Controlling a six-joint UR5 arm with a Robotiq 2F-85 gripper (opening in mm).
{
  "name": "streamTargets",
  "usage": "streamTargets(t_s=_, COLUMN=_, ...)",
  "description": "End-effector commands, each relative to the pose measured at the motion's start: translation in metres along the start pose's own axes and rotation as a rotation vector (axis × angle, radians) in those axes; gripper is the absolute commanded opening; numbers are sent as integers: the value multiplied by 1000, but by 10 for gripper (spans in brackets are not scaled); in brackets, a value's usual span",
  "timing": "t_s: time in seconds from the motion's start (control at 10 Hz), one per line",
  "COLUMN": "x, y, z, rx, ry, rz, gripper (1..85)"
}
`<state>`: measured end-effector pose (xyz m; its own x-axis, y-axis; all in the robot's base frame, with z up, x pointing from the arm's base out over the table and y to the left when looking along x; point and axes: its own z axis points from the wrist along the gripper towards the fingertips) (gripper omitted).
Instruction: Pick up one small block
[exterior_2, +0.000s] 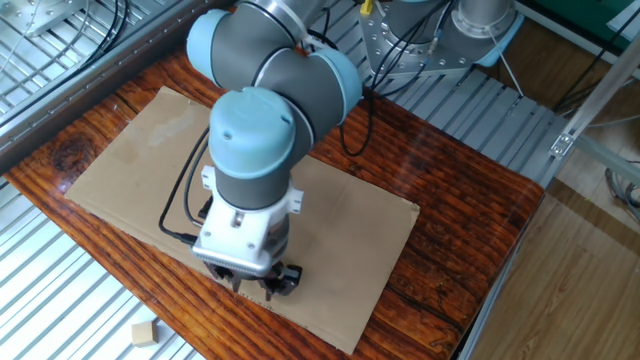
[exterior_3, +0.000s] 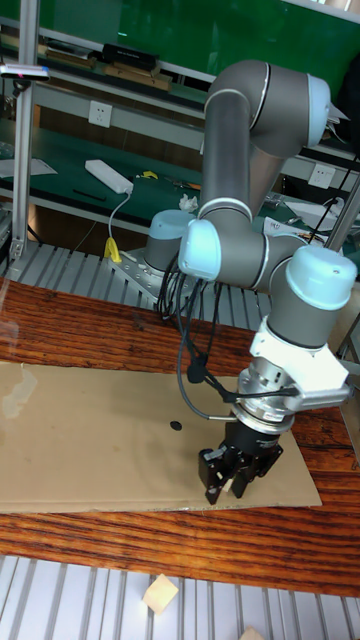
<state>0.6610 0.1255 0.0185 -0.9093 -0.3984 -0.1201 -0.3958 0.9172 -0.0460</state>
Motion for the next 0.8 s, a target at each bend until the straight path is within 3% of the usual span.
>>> streamTargets(t_s=0.0, x=12, y=6, z=4, rx=-73, ry=-4, rz=57, gripper=587)
streamTargets(t_s=0.5, x=25, y=-1, z=-4, rx=-35, ry=31, rz=55, gripper=587)
streamTargets(t_s=0.6, x=25, y=0, z=-3, rx=-35, ry=32, rz=55, gripper=563)
streamTargets(t_s=0.7, x=26, y=1, z=-2, rx=-37, ry=33, rz=68, gripper=450)
